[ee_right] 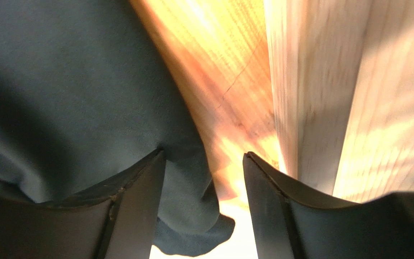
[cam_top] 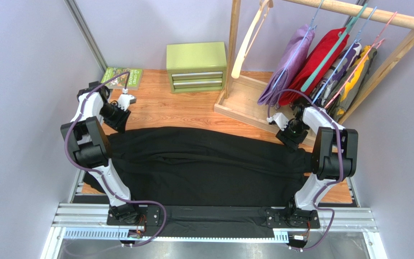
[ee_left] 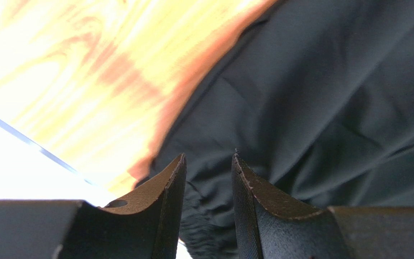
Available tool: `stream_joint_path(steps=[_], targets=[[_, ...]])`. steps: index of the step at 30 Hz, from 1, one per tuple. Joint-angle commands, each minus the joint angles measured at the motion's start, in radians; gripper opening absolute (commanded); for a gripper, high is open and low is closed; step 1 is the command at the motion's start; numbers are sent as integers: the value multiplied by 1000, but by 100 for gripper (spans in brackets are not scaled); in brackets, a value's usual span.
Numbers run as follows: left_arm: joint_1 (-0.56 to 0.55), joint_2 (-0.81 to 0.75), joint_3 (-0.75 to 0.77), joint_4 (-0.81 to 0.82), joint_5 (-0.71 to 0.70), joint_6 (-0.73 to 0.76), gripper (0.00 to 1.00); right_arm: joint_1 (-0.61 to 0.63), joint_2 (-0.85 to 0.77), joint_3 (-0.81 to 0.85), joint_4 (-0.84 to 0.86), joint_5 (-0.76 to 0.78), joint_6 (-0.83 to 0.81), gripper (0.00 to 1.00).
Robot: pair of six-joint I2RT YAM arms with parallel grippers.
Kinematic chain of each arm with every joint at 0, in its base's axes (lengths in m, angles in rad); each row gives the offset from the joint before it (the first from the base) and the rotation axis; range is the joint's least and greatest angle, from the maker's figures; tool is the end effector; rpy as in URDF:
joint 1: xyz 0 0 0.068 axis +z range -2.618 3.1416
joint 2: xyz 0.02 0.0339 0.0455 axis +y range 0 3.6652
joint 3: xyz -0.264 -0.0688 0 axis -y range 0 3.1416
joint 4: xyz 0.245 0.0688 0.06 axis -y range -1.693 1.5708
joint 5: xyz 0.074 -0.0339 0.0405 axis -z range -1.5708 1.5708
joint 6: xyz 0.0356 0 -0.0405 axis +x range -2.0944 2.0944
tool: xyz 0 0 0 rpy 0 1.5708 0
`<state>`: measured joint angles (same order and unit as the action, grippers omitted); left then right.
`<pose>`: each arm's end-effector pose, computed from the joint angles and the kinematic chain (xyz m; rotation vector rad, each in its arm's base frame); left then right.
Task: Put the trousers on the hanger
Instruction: Fold the trousers
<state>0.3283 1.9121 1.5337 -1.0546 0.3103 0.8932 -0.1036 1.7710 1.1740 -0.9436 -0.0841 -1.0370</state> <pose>0.3566 0.1100 0.2206 0.8213 2.7199 -0.2516 0.3108 -0.0293 0.1747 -1.3829 2.7405 0.0837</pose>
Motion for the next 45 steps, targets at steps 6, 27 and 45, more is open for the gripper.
stream_joint_path(steps=[6, 27, 45], targets=[[21, 108, 95, 1, 18, 170, 47, -8, 61, 9, 49, 6, 0, 48], [3, 242, 221, -134, 56, 259, 9, -21, 30, 96, 23, -9, 51, 0], [201, -255, -10, 41, 305, 167, 0, -71, -618, -157, -151, -106, -113, 0]])
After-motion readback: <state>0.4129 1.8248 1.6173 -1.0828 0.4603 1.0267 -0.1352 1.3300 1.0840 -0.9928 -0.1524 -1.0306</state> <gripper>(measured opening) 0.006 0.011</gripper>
